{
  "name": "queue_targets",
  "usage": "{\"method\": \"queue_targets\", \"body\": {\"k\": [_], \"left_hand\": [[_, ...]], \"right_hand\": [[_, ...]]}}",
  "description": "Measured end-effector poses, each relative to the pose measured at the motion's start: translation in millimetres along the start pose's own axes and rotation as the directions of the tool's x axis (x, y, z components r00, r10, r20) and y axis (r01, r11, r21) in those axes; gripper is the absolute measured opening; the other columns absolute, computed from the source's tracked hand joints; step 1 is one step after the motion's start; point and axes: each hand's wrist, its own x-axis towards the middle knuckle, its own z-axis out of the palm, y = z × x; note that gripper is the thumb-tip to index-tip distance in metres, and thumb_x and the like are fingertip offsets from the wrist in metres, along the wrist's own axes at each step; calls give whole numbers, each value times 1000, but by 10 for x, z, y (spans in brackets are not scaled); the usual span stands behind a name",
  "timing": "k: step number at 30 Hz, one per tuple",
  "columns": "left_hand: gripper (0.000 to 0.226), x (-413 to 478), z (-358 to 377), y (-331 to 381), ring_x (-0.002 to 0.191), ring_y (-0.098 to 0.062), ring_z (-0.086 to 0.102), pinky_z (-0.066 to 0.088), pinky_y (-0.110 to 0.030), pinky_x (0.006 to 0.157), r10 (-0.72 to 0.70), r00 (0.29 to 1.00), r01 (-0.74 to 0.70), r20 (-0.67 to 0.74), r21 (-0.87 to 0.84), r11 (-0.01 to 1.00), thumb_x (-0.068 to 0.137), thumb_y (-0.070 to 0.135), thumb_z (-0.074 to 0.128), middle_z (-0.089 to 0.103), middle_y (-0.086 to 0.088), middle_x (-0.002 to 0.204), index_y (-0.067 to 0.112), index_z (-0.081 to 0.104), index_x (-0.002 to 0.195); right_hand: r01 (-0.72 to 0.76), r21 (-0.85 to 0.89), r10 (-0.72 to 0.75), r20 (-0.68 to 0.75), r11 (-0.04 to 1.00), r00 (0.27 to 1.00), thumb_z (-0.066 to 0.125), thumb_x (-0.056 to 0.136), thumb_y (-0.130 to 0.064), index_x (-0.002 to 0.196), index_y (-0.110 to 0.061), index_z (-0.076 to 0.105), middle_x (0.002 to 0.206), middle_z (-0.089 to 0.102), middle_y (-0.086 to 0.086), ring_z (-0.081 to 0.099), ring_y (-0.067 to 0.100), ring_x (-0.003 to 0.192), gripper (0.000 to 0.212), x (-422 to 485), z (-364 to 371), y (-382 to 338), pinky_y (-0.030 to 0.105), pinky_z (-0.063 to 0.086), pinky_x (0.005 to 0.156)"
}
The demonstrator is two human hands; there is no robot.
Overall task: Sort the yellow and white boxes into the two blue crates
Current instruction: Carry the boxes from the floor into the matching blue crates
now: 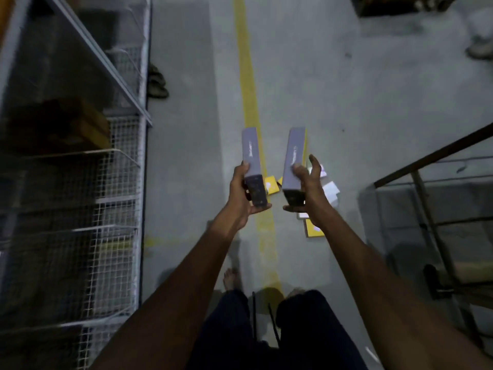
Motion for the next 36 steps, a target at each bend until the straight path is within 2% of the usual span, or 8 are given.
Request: {"method": "queue_targets", "body": {"k": [4, 7, 11, 18, 22, 25, 30, 36], "left_hand": [[54, -457, -129, 240, 73, -15, 70, 60, -49, 70, 257, 966, -258, 20, 58, 964, 78, 48, 61, 68, 8, 97, 45, 50, 130], [74, -729, -226, 384, 89, -26, 72, 58, -53, 70, 295, 955, -293, 39, -55, 955, 60, 58, 65, 70, -3, 115, 35, 55, 130], [79, -1065, -374, 467, 95, -35, 61, 49, -39, 69, 313, 944, -249, 104, -396, 884, 62, 67, 57, 58, -13, 130, 21, 58, 126], [104, -1654, -789, 408, 92, -31, 56, 43, -29, 59, 550, 823, -376, 142, -590, 715, 65, 85, 46, 52, -17, 136, 15, 45, 143], [49, -2010, -1018, 295, 63, -15, 52, 26, -19, 47, 553, 814, -534, -180, -609, 587, 75, 45, 52, 65, -6, 97, 14, 56, 113], [56, -2239, -1256, 124, 56, -14, 57, 41, -21, 46, 498, 757, -650, -423, -569, 504, 80, 40, 60, 64, -5, 83, 14, 51, 129], [19, -2856, -1740, -117, 71, -20, 73, 59, -31, 59, 524, 612, -790, -593, -487, 372, 90, 25, 57, 77, -4, 86, 12, 63, 103], [54, -3979, -2571, -328, 74, -23, 73, 57, -32, 52, 483, 407, -913, -775, -336, 231, 78, 23, 67, 75, -9, 97, 9, 57, 129]], "right_hand": [[341, -405, -381, -21, 848, 924, 73, 78, -46, 151, -33, 13, 147, 34, 8, 48, 23, 119, 96, -280, 247, -348, 31, 45, 86], [446, -279, -421, 148, 851, 895, 75, 78, -36, 154, -24, 9, 154, 27, 6, 41, 23, 133, 101, -432, 470, -591, 18, 43, 83], [127, 35, -128, 490, 991, 863, 81, 49, -67, 149, -39, 19, 122, 55, 7, 66, 25, 72, 120, -598, 707, -837, 34, 49, 59], [-60, 118, -61, 810, 991, 583, 82, 53, -66, 150, -33, 24, 112, 55, 9, 62, 24, 72, 118, -879, 1081, -931, 35, 50, 57], [111, 101, -144, 853, 989, 501, 65, 84, -45, 142, -47, 29, 135, 53, 8, 64, 22, 75, 68, -1121, 1417, -849, 28, 43, 48], [181, 34, -113, 888, 983, 446, 54, 94, -37, 141, -47, 30, 136, 53, 6, 64, 20, 75, 54, -1343, 1650, -705, 27, 45, 48], [97, -49, 14, 944, 994, 330, 65, 83, -44, 144, -45, 32, 147, 41, 9, 67, 17, 68, 70, -1858, 2101, -417, 24, 48, 46], [134, -68, 47, 987, 989, 150, 77, 72, -46, 144, -39, 35, 115, 65, 0, 69, 15, 69, 84, -2950, 2826, -40, 24, 51, 44]]}}
